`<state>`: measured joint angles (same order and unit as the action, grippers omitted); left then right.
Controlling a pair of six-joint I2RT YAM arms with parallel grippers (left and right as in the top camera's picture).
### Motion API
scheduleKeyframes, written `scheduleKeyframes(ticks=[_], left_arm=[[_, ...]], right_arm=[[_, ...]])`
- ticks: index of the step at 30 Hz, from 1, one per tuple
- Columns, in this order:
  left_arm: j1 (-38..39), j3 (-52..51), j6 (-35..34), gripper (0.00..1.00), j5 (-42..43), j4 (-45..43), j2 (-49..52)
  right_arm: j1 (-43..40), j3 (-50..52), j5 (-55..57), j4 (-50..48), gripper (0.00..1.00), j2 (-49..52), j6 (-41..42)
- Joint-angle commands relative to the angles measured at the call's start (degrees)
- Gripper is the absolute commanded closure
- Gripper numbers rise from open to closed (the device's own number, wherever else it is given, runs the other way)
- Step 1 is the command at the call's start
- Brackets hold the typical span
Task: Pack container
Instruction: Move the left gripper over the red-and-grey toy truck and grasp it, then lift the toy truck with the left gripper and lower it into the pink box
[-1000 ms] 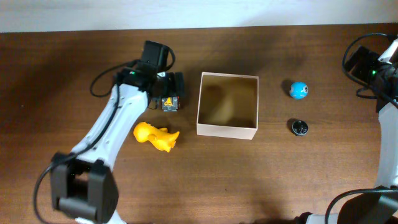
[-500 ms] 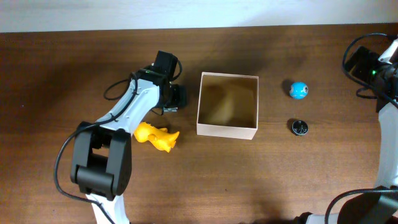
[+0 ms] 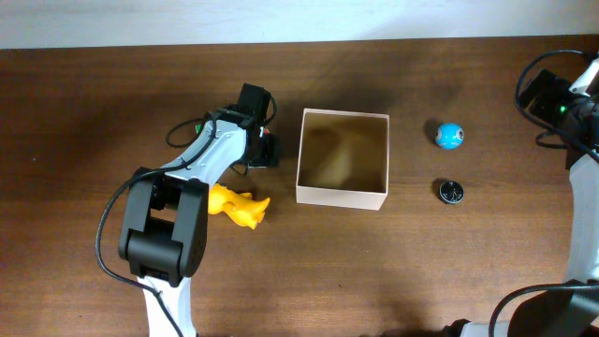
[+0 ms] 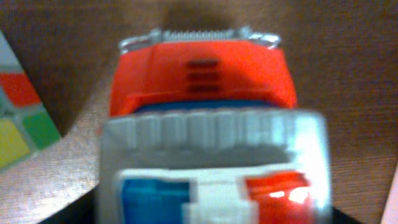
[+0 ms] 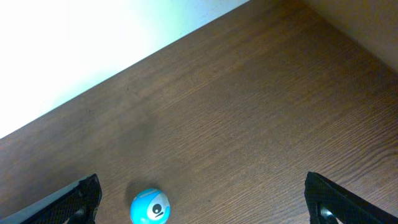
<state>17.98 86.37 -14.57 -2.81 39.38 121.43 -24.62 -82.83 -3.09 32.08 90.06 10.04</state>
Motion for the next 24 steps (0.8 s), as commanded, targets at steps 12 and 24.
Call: scheduleKeyframes(ticks=[12, 24], left_arm=[[0.0, 11.6, 1.7, 0.48, 1.6, 6.0, -1.7], [6.8, 30.0, 3.5, 0.5, 2.0, 14.8, -6.5]], right_arm=[[-0.2, -1.2, -0.2, -0.1, 0.01, 0.1, -0.5], [-0.2, -1.2, -0.2, -0.1, 0.01, 0.1, -0.5]])
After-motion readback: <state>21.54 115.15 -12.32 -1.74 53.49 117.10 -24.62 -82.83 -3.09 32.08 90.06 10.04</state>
